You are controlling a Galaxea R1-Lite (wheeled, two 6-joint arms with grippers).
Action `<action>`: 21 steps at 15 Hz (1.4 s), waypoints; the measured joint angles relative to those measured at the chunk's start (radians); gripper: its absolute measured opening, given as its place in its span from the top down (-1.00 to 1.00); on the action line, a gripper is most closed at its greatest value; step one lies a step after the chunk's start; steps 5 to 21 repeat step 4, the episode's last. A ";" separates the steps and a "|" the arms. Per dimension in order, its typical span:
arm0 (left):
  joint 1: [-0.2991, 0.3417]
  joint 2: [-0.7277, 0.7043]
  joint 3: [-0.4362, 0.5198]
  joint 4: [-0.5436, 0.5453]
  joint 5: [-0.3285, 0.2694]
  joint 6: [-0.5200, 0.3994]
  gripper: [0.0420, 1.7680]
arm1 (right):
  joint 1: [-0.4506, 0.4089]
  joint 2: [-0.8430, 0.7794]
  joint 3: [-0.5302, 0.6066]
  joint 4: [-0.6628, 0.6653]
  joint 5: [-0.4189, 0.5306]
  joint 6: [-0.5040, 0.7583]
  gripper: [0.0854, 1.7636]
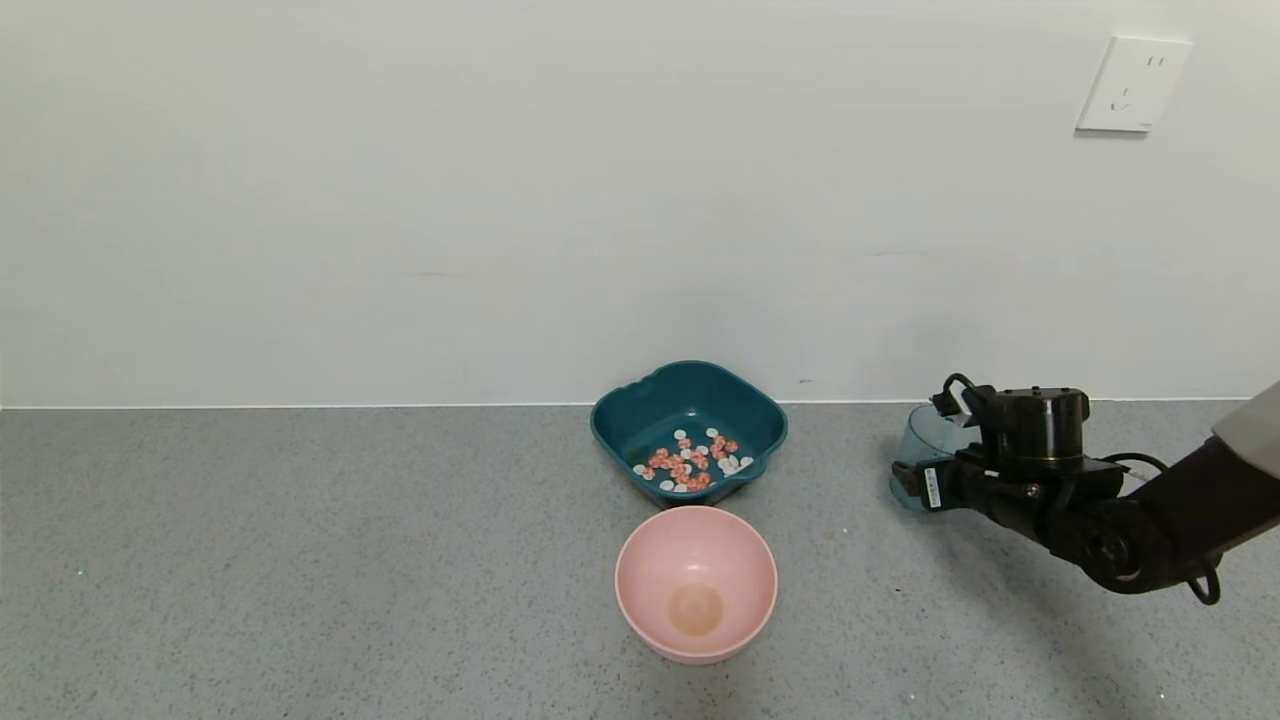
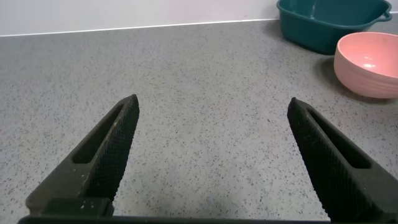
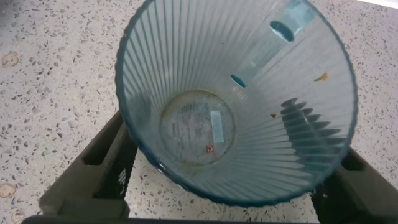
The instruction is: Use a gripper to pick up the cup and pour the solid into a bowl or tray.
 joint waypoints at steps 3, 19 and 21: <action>0.000 0.000 0.000 0.000 0.000 0.000 -0.94 | 0.000 -0.009 0.006 0.000 0.000 0.001 -0.84; 0.000 0.000 0.000 0.000 0.000 0.000 -0.94 | 0.001 -0.018 0.011 0.000 0.000 0.002 -0.86; 0.000 0.000 0.000 0.000 0.000 0.000 -0.94 | 0.001 -0.018 0.011 0.000 0.000 0.002 -0.86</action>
